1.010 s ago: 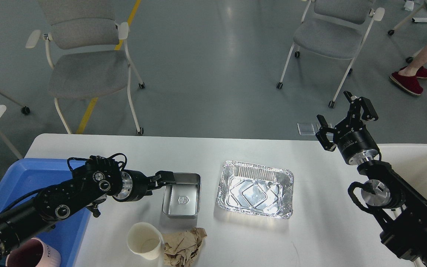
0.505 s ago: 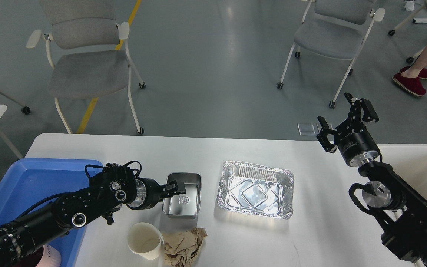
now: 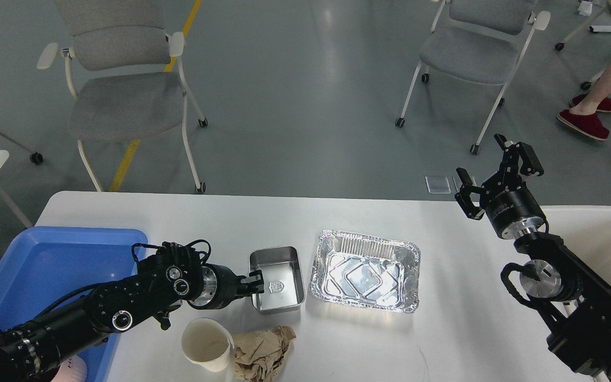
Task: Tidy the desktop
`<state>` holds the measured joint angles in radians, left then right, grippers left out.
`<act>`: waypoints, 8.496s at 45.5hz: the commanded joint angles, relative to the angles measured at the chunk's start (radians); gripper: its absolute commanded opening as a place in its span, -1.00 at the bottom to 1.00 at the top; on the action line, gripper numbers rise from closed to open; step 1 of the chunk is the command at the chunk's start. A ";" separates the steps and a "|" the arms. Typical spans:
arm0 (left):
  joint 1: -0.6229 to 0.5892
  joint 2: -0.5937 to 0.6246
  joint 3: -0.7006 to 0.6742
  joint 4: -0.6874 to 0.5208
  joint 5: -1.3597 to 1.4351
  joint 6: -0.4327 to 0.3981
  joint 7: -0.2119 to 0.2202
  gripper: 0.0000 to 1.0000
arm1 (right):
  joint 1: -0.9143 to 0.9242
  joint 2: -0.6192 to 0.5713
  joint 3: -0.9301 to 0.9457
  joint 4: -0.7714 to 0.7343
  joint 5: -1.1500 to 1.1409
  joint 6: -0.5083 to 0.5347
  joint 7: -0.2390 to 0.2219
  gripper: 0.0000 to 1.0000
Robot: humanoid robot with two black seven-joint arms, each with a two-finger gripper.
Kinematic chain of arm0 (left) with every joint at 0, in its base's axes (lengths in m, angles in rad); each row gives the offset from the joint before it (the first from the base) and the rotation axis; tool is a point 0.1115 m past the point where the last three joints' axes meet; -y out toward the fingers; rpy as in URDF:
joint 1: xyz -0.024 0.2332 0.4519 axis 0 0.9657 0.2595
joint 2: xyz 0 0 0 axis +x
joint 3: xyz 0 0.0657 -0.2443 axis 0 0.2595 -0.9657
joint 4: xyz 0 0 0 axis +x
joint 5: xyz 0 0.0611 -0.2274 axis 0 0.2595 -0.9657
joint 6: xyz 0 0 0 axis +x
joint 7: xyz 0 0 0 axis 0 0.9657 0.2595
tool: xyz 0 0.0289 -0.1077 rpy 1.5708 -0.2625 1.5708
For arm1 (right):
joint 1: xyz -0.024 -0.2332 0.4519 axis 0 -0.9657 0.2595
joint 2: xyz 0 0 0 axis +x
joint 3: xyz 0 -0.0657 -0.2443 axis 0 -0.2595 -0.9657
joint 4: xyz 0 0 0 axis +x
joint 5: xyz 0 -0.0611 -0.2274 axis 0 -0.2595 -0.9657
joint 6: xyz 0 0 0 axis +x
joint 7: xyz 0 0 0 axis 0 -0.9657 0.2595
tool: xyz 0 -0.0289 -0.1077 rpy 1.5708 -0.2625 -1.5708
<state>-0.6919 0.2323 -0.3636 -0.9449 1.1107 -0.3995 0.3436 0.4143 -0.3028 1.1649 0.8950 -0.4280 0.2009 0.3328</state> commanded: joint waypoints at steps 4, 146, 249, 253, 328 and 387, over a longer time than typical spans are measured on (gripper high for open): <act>-0.005 0.001 0.000 0.000 0.003 0.004 0.029 -1.00 | 0.001 0.001 -0.001 -0.002 0.000 0.000 0.000 1.00; -0.083 0.228 -0.716 0.270 -0.595 0.091 -0.245 0.93 | -0.020 0.022 -0.001 0.002 0.002 -0.002 -0.003 1.00; 0.460 0.145 -0.769 -0.081 -0.802 0.266 -0.397 0.94 | 0.423 -0.329 -1.010 0.159 -0.425 0.143 -0.555 1.00; 0.460 0.140 -0.767 -0.081 -0.802 0.269 -0.396 0.94 | 0.397 -0.296 -1.008 0.131 -0.426 0.143 -0.555 1.00; 0.460 0.130 -0.767 -0.054 -0.790 0.269 -0.399 0.94 | 0.436 -0.219 -0.944 0.080 -0.469 0.146 -0.549 -1.00; 0.306 0.582 -0.224 -0.489 -0.781 0.243 -0.224 0.93 | 0.560 -0.610 -0.791 0.329 -0.376 0.376 -0.554 -1.00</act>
<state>-0.3043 0.6396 -0.7800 -1.3694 0.3272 -0.1406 0.1013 0.9759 -0.9301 0.3758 1.2273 -0.8035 0.5785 -0.2208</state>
